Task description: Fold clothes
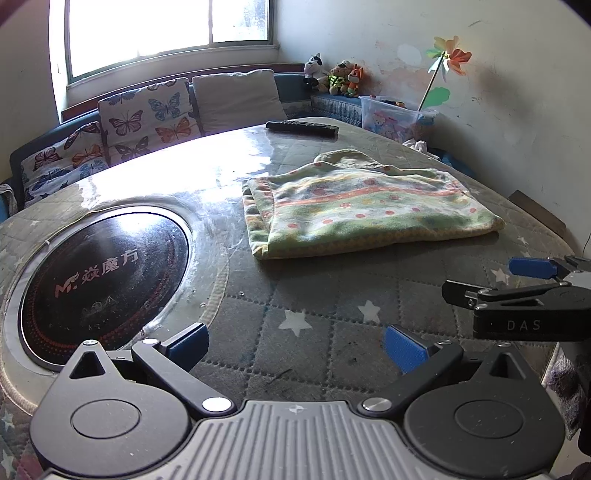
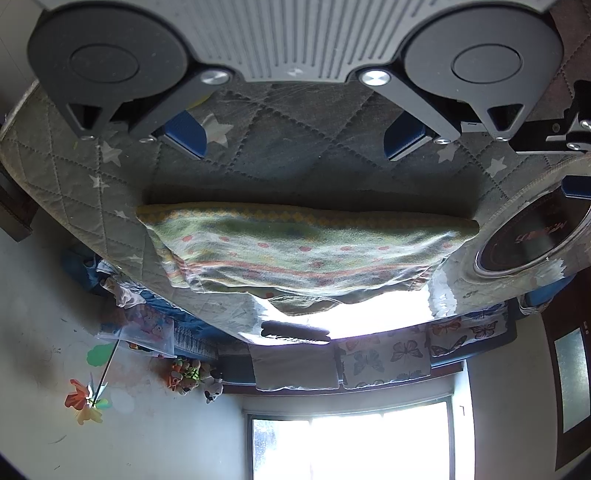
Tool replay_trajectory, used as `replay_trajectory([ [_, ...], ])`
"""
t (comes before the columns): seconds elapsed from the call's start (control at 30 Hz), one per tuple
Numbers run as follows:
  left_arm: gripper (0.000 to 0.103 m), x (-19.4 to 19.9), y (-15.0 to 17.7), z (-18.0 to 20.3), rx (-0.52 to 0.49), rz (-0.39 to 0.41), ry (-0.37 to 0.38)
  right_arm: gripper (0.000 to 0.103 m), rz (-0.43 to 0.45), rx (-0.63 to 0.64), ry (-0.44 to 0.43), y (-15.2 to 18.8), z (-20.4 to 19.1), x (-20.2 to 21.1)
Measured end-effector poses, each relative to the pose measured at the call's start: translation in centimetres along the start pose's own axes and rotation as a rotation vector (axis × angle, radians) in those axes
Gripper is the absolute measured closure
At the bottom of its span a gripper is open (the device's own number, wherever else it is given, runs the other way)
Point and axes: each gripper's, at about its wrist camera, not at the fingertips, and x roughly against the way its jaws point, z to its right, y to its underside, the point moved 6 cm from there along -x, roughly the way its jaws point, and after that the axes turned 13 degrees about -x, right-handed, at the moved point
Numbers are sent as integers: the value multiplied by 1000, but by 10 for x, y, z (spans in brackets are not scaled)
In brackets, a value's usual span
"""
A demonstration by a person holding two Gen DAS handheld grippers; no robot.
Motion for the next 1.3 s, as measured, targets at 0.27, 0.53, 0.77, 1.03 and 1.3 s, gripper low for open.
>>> replay_trajectory([
  [0.27,0,-1,0,4,-11,-4,0,0,-1,-6,5,0,1,0],
  [0.53,0,-4,0,8,-22,-10,3,0,-3,-14,10,1,4,-2],
  [0.77,0,-5,-1,8,-21,-9,4,0,-6,-15,12,1,4,-4],
  [1.03,0,-6,-2,7,-20,-13,7,0,-14,-16,10,1,1,-6],
  [1.3,0,-6,-4,7,-23,-8,8,0,-15,-19,4,0,-1,-7],
])
